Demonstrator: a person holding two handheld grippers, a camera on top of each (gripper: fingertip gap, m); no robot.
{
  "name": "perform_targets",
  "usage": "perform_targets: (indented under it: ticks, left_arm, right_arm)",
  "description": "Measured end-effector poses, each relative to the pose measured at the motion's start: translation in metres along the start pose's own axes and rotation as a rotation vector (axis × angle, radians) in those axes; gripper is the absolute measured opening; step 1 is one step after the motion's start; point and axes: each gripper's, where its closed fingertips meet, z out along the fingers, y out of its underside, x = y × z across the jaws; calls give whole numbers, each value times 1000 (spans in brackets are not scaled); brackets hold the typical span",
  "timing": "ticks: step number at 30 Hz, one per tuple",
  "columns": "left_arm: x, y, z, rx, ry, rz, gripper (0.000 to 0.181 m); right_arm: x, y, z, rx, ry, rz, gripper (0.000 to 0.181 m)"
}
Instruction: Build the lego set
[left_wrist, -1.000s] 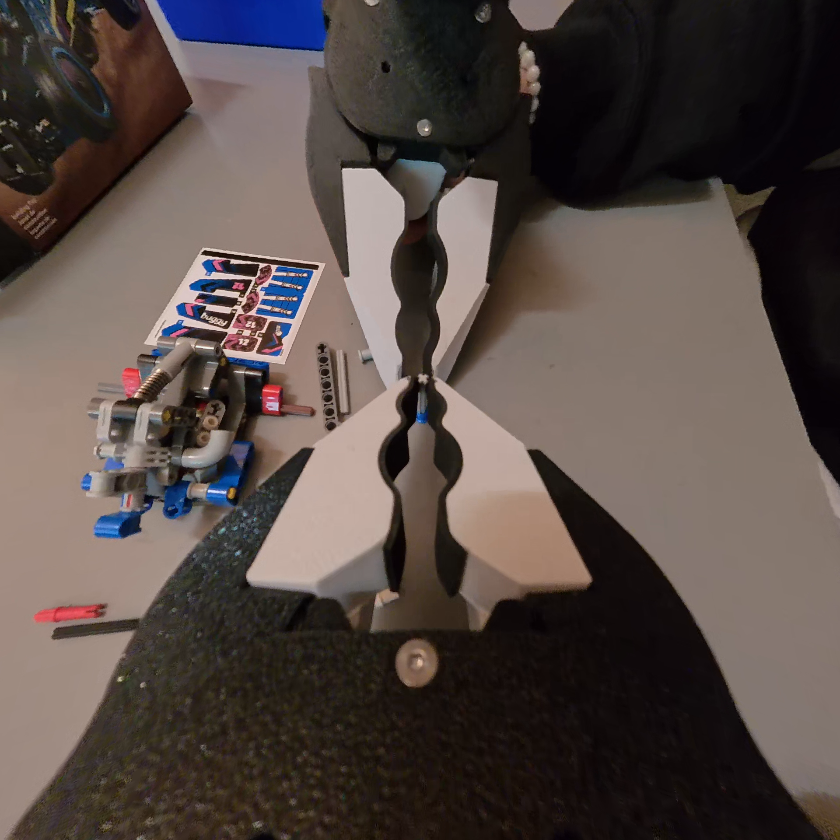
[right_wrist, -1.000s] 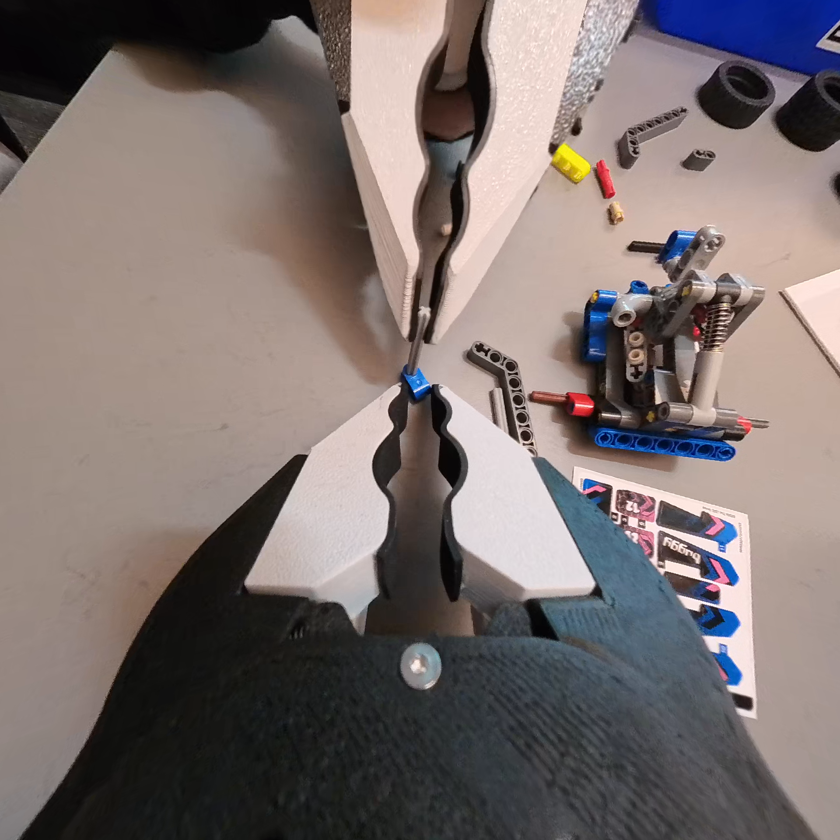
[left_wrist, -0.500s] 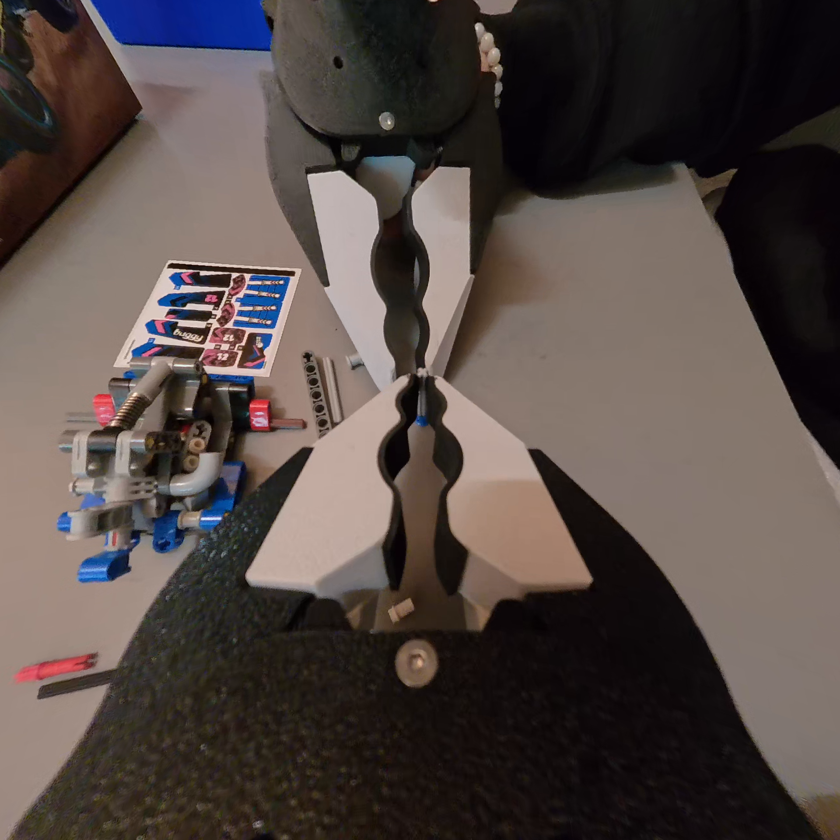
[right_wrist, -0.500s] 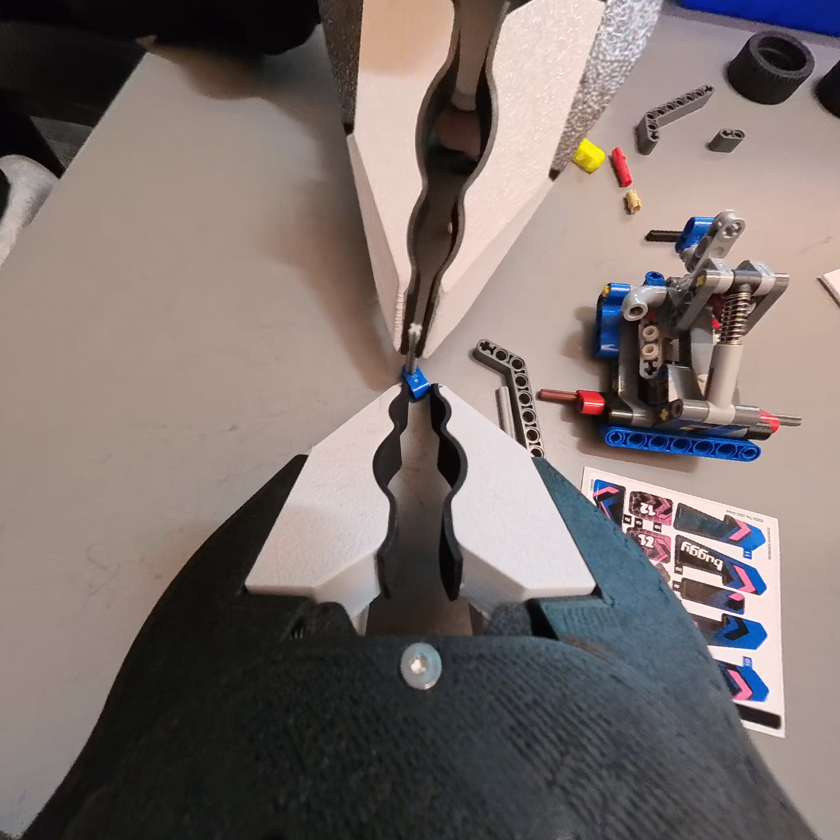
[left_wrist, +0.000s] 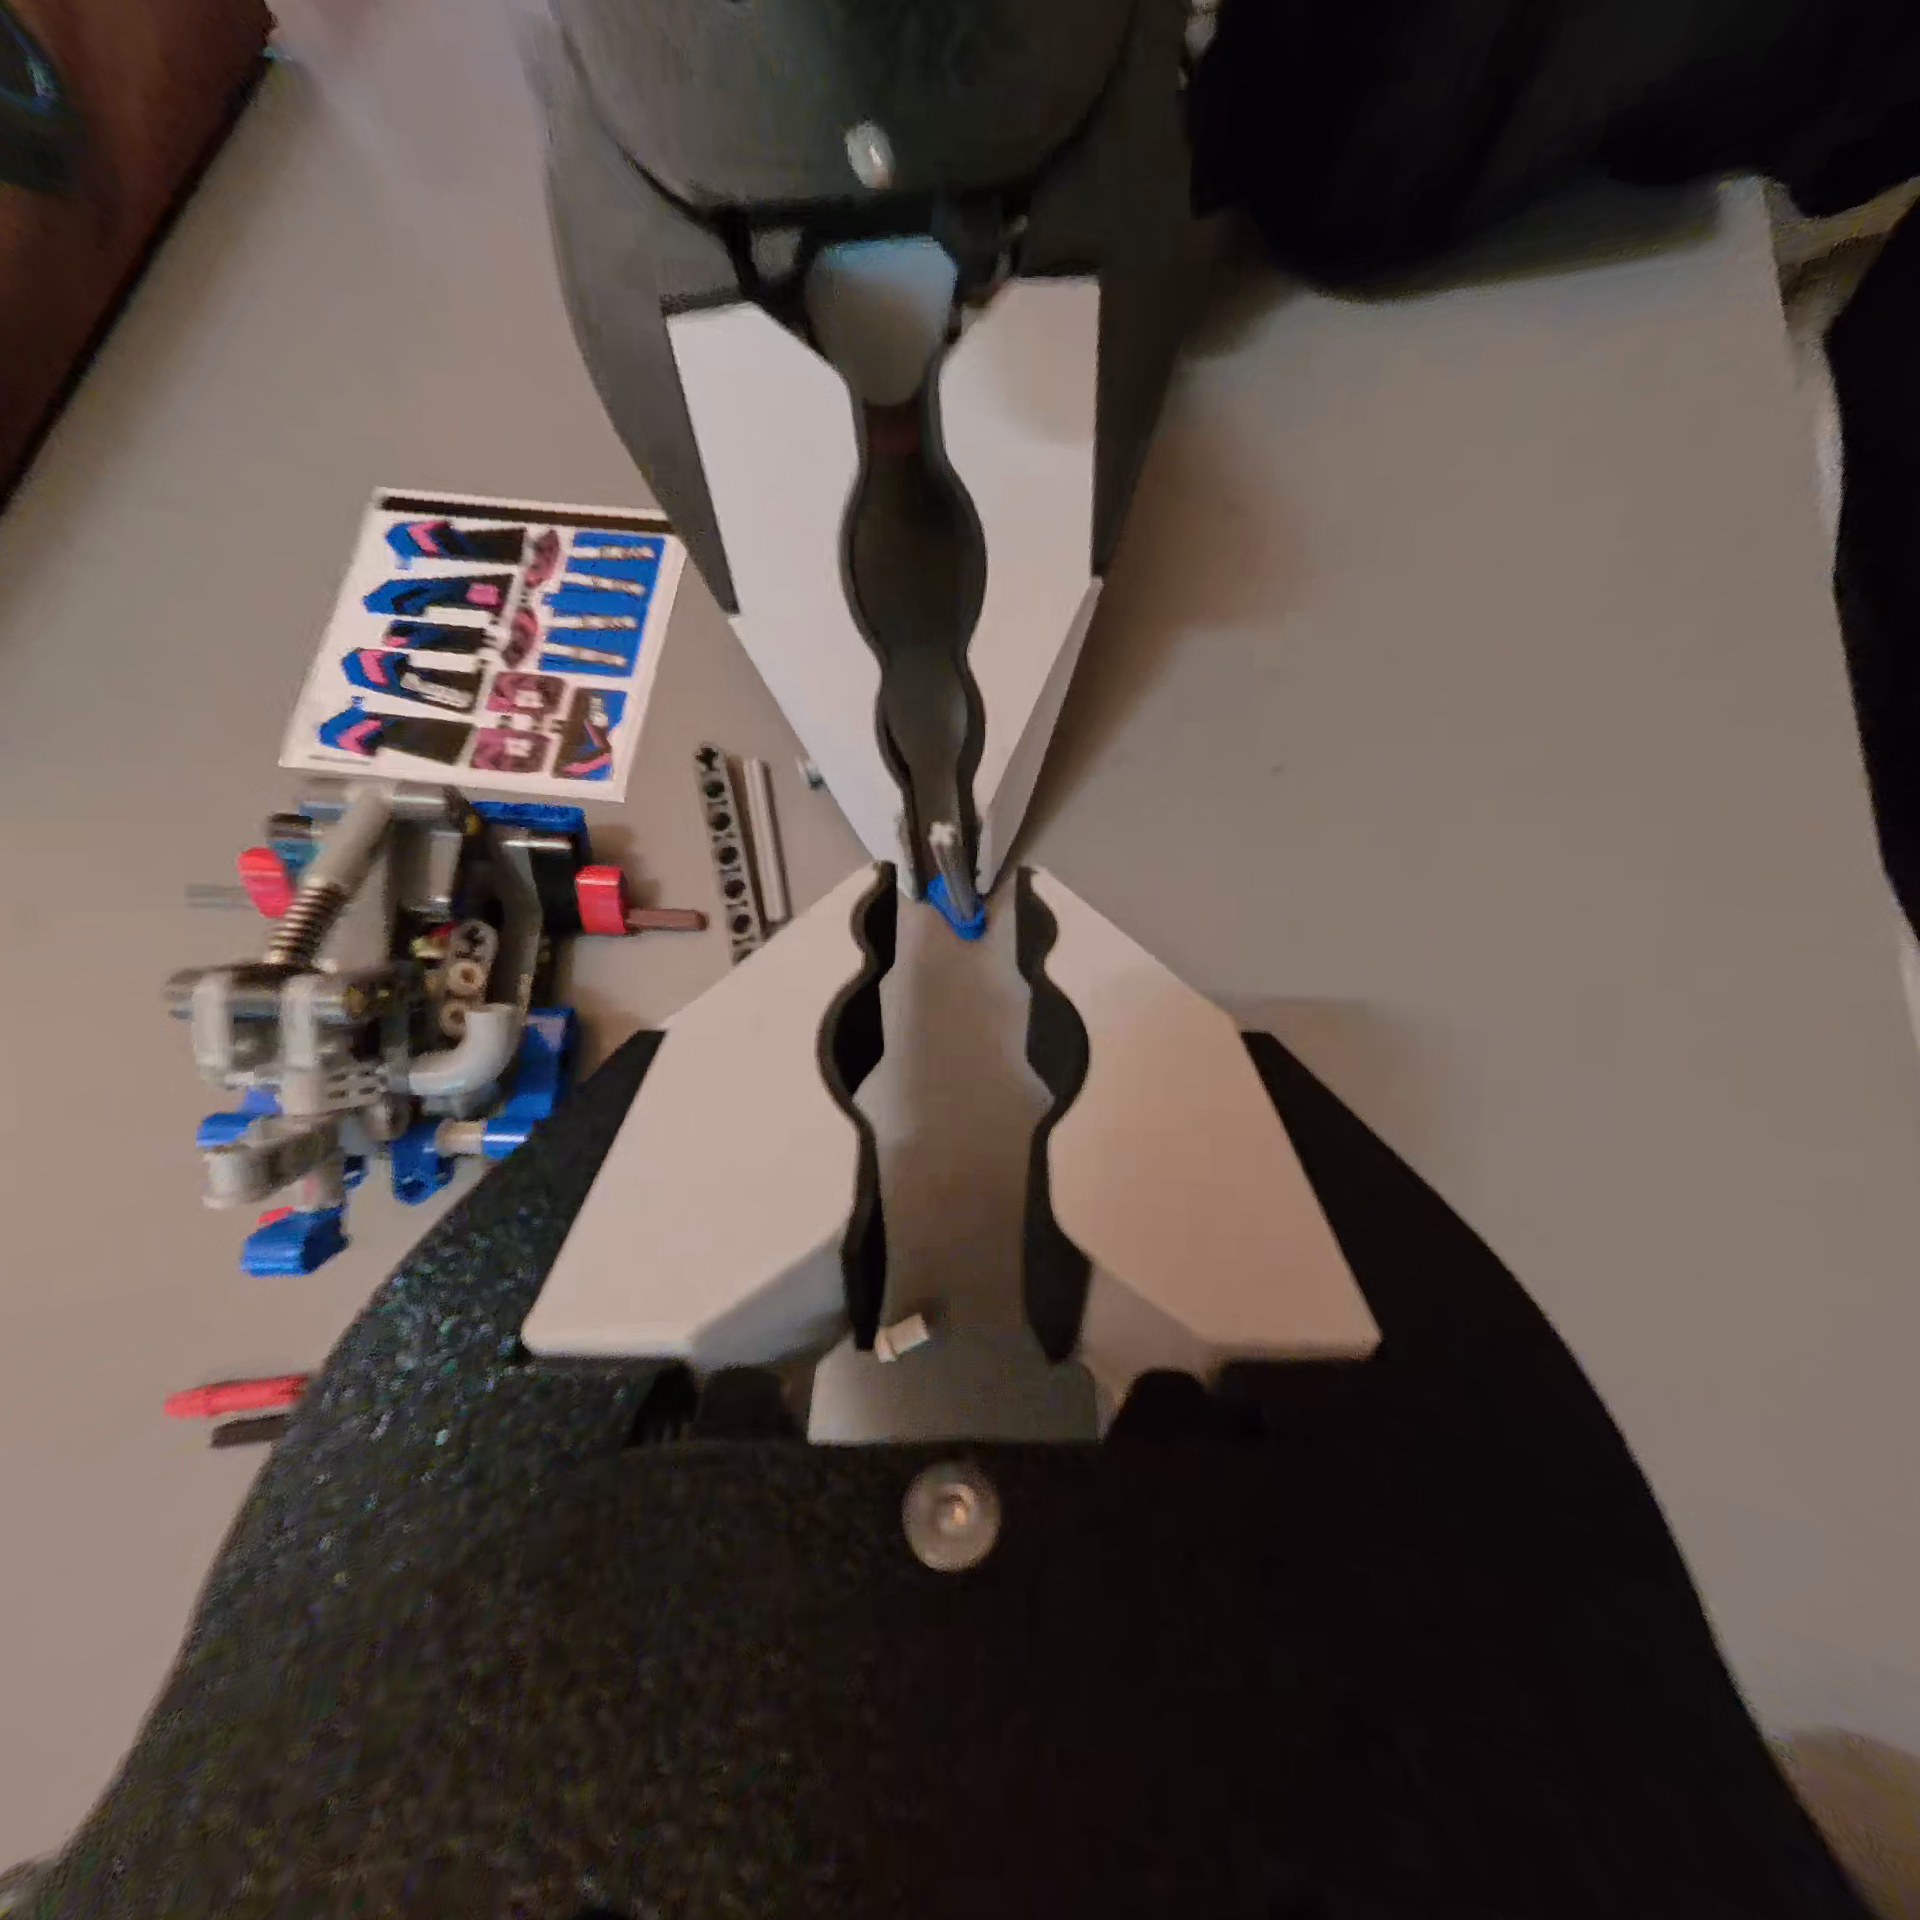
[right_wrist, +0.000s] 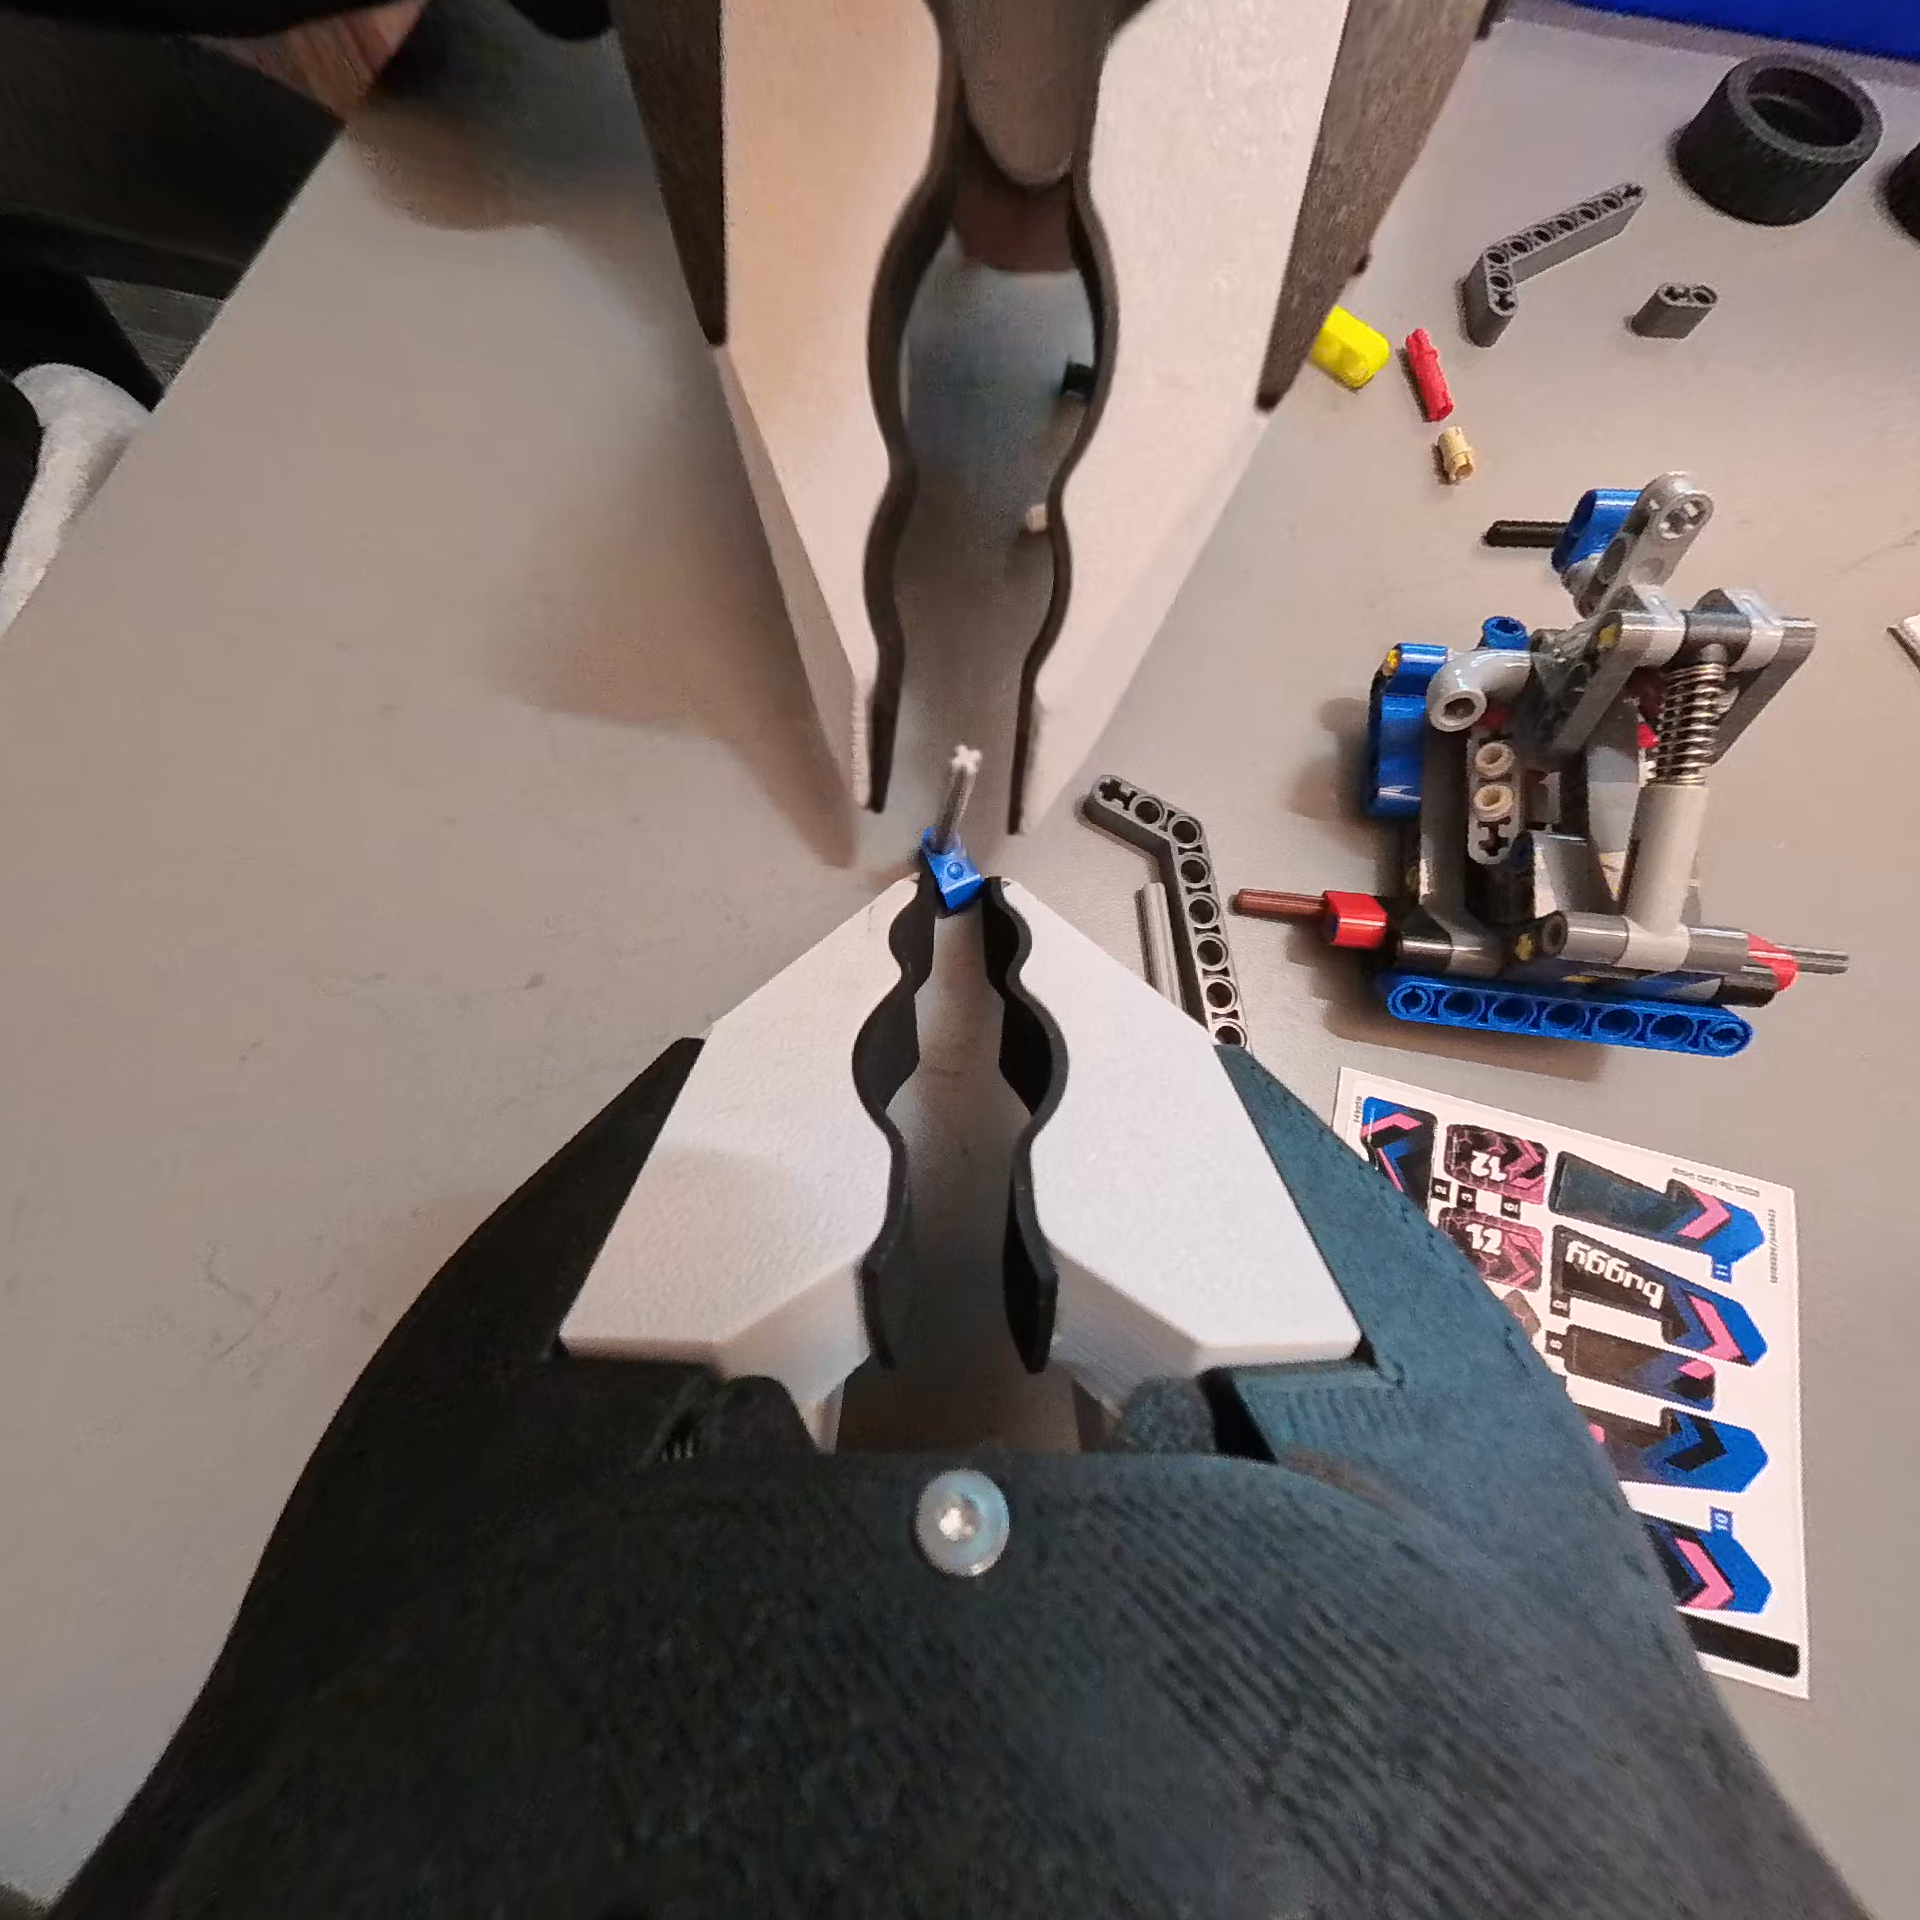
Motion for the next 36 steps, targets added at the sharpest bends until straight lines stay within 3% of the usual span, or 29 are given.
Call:
perform_targets:
  ticks: [4, 11, 13, 17, 22, 32, 36]
  left_arm:
    - [-4, -17, -12, -64, -20, -28, 12]
    - [-4, -8, -5, -317, -21, -42, 12]
    - [-3, -4, -4, -353, -17, -26, 3]
    - [-4, -6, -2, -384, -28, 9, 3]
    - [-4, -6, -2, -381, -37, 52, 2]
    - [-2, -3, -5, -165, -33, 58, 1]
    - [-1, -4, -3, -170, -15, 81, 1]
  right_arm:
    - [0, 0, 0, 0, 0, 0, 8]
    - [0, 0, 0, 0, 5, -7, 8]
    - [0, 0, 0, 0, 5, -8, 8]
    - [0, 0, 0, 0, 7, -11, 6]
    - [0, 0, 0, 0, 7, -12, 6]
    - [-5, -1, -1, 8, -10, -40, 19]
    - [1, -2, 1, 3, 29, -40, 7]
